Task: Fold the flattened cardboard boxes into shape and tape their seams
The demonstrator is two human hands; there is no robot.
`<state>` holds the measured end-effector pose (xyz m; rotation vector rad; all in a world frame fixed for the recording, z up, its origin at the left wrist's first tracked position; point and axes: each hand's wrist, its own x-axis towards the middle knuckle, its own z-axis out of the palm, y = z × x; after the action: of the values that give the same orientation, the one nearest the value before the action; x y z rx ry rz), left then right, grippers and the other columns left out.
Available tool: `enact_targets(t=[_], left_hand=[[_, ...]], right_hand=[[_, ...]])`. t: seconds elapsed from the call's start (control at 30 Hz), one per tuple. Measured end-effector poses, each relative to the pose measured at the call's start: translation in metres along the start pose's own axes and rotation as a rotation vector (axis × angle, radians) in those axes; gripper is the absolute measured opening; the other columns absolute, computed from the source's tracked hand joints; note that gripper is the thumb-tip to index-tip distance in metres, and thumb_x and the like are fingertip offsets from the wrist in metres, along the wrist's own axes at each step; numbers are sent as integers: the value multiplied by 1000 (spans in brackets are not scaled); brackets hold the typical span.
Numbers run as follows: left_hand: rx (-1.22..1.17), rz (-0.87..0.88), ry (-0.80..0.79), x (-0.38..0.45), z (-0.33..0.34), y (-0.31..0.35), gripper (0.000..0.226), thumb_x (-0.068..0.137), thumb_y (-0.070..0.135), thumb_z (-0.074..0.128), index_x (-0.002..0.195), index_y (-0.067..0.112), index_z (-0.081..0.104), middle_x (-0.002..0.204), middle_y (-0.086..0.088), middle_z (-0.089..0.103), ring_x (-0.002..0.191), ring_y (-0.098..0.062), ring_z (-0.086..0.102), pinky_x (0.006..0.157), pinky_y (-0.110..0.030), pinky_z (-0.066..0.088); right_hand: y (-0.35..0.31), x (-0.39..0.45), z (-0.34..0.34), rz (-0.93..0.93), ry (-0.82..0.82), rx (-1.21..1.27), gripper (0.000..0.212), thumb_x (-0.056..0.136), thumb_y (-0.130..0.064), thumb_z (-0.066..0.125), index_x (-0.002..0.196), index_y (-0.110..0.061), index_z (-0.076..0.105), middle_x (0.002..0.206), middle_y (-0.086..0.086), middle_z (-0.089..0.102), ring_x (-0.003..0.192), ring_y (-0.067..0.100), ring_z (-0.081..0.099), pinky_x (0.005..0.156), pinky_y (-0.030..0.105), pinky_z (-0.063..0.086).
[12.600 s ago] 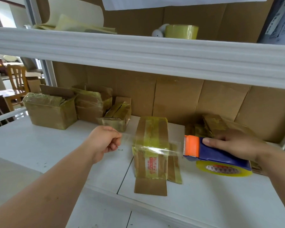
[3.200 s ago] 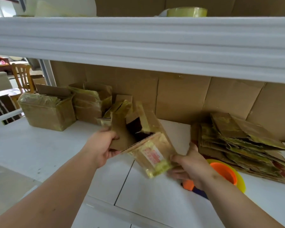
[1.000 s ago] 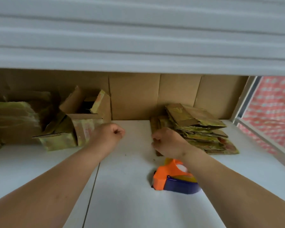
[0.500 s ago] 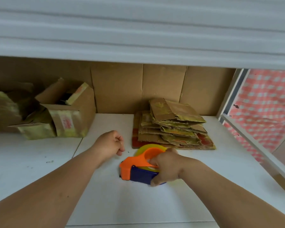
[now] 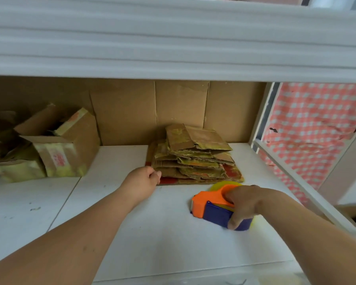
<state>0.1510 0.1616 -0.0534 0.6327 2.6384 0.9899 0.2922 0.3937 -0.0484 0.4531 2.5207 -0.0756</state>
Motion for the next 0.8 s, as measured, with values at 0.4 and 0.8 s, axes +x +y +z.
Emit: enact_targets(t=[0.4, 0.8], left_hand=[[-287, -111, 76, 23, 7, 19, 4, 93, 15, 68, 89, 15, 66, 83, -4, 70, 74, -16, 68, 77, -32, 58], [-131, -95, 135, 32, -10, 9, 26, 95, 5, 58, 85, 27, 67, 98, 5, 64, 96, -13, 59, 80, -26, 48]], right_hand=[[7, 39, -37, 27, 619, 157, 38, 95, -41, 50, 128, -24, 54, 134, 3, 51, 123, 28, 47, 105, 43, 37], [15, 106, -51, 34, 514, -19, 63, 90, -21, 44, 152, -28, 33, 164, -5, 10, 151, 26, 6, 121, 57, 4]])
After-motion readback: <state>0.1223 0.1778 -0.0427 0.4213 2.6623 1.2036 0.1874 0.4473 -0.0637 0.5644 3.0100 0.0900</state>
